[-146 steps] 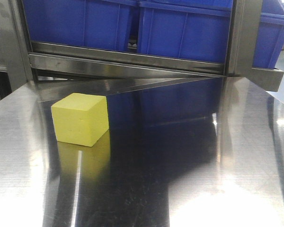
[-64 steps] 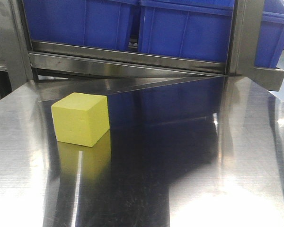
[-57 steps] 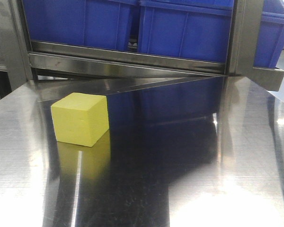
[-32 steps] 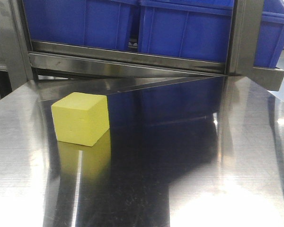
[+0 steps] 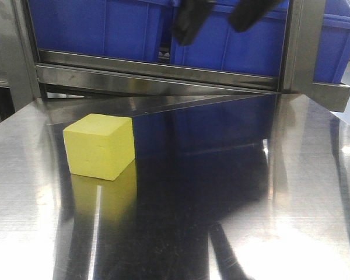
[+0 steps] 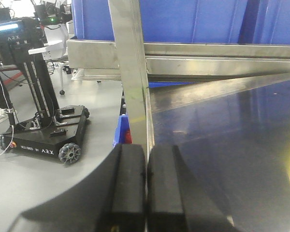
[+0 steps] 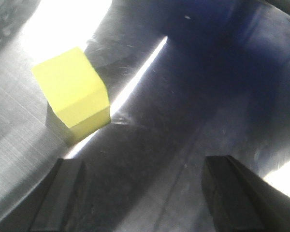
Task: Place yellow foam block on left shelf second layer
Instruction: 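Lower the open right gripper over the yellow foam cube, then close the right gripper on the cube and lift it off the table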
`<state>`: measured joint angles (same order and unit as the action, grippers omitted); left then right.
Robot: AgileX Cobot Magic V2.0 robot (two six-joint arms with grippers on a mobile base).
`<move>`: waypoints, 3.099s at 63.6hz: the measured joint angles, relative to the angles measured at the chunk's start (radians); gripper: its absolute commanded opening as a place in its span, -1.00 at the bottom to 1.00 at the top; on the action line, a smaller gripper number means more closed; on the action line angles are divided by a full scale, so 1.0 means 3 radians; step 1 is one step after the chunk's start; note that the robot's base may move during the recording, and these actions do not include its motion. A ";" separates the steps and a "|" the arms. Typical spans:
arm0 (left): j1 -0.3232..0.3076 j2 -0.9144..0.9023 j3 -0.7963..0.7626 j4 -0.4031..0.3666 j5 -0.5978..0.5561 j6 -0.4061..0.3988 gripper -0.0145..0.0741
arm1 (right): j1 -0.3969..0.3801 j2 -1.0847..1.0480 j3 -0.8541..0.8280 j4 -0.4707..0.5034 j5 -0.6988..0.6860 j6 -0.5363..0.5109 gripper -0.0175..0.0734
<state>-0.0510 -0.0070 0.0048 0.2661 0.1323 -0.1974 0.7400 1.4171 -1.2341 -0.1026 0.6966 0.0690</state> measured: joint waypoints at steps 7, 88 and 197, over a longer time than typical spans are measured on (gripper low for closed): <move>0.0000 0.0000 0.0000 0.0000 0.0000 0.0000 -0.36 | 0.0019 0.0367 -0.0461 0.0043 0.0321 -0.0304 0.65; 0.0000 0.0000 0.0000 0.0000 0.0000 0.0000 -0.36 | 0.0019 0.2281 -0.2018 0.1141 0.0887 -0.2167 0.65; 0.0000 0.0000 0.0000 0.0000 0.0000 0.0000 -0.36 | -0.0749 -0.0517 0.1468 0.1149 -0.1967 -0.1439 0.09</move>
<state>-0.0510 -0.0070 0.0048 0.2661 0.1323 -0.1974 0.5154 1.2621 -0.7936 0.2421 0.1064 -0.3626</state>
